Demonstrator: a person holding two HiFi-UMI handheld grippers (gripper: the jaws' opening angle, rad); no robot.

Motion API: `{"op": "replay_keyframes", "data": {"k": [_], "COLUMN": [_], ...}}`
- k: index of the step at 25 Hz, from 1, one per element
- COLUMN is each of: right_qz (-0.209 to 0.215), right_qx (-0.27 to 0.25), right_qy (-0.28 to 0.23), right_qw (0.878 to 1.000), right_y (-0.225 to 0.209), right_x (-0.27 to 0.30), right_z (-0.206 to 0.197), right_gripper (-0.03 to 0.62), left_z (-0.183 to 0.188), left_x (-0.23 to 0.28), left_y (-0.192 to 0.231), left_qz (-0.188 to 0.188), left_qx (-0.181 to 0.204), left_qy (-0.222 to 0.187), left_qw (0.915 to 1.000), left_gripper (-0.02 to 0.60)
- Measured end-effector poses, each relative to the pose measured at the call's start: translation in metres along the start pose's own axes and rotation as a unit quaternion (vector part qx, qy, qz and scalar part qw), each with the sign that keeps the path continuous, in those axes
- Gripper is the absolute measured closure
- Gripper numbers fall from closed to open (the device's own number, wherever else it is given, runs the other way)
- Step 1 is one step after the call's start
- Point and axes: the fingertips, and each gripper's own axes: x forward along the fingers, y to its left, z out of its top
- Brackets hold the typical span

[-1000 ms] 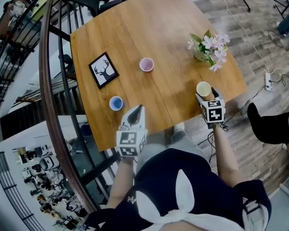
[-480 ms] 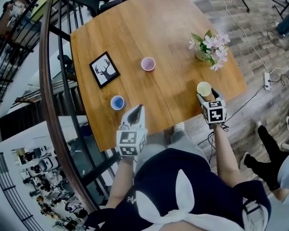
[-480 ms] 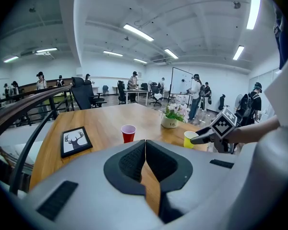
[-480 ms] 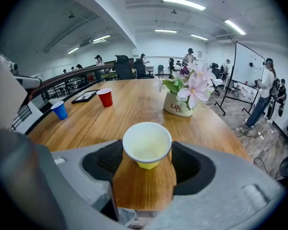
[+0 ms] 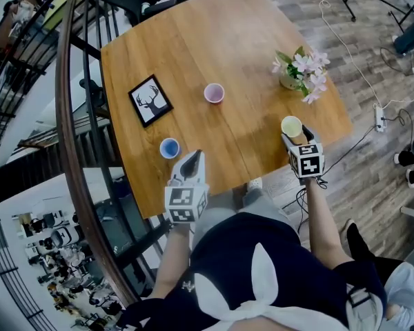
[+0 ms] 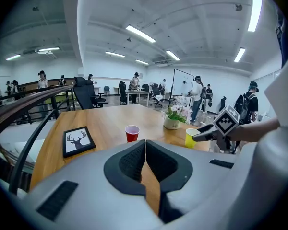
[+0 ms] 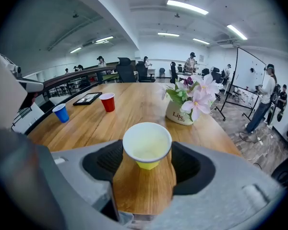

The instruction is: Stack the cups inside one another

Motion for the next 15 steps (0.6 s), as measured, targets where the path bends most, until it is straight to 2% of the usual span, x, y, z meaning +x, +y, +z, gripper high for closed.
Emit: {"op": "replay_keyframes", "data": {"k": [15], "right_qz": [0.002], "right_qx": [-0.027], "right_qy": [-0.077], "right_qw": [0.997], "right_y": [0.032], "right_x": [-0.039], "right_z": [0.077], "right_gripper": [0.283], "left_z": [0.008], "left_x": [-0.002], "left_y": [0.031], "left_qz": [0.001], "left_qx": [-0.012], "left_qy": [-0.019], "left_qw": [0.9997], "left_gripper": [0.561]}}
